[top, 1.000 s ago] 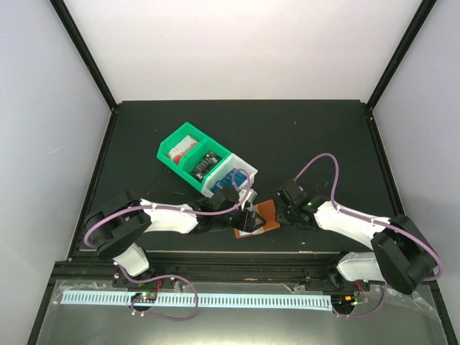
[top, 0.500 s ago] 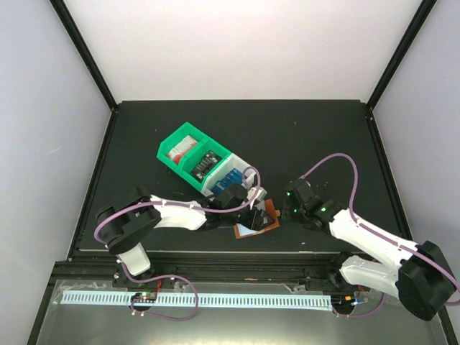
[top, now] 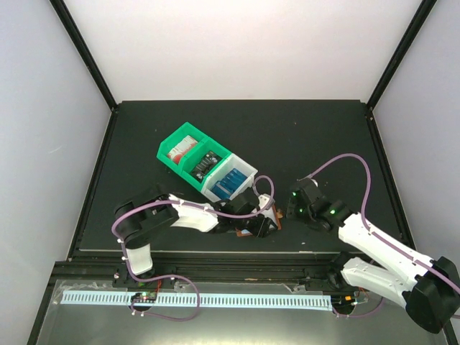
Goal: Put the credit cards into the card holder
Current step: Turn over the card slot in the card holder, then pick up the credit card from the storage box.
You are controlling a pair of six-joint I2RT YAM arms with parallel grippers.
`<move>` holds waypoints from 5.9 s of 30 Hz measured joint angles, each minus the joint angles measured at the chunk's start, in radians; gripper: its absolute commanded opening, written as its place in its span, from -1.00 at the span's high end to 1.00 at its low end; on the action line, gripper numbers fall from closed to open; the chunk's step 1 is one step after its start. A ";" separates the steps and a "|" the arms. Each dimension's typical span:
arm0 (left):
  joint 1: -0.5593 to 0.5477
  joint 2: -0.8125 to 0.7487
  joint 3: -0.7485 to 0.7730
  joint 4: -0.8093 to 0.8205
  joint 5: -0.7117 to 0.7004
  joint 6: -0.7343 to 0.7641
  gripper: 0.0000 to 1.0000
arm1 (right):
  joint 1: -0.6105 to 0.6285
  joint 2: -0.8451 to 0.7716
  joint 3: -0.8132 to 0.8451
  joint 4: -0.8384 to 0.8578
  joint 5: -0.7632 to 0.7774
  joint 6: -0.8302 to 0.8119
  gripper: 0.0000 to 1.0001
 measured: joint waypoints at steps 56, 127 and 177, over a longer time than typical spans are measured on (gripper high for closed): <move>0.112 -0.676 -0.036 -0.558 -0.449 -0.003 -0.15 | 0.277 0.449 0.214 0.077 0.035 0.001 0.30; 0.663 -0.479 -0.269 -0.410 0.003 -0.093 -0.04 | 0.180 1.179 1.137 -0.215 -0.158 -0.569 0.10; 0.668 -0.363 -0.270 -0.274 0.066 -0.113 0.12 | 0.181 1.161 1.070 -0.209 -0.340 -0.611 0.46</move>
